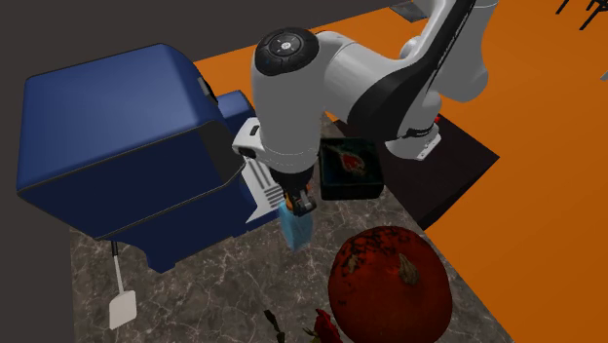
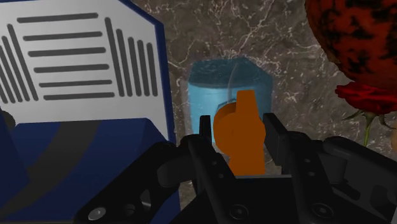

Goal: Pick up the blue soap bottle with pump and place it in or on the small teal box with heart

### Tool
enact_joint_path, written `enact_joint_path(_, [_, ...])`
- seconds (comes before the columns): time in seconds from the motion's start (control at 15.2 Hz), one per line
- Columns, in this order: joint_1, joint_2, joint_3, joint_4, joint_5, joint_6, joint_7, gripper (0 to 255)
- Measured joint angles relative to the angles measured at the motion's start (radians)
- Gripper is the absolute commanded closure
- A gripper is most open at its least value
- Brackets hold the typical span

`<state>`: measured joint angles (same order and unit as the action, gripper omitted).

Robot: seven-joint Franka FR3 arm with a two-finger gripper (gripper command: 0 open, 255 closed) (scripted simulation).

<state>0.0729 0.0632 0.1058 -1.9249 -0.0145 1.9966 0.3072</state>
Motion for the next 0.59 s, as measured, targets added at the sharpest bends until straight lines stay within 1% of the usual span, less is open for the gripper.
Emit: enact_joint_path(0.59, [0.002, -0.020, 0.002, 0.096, 0.003, -0.116, 0.002, 255])
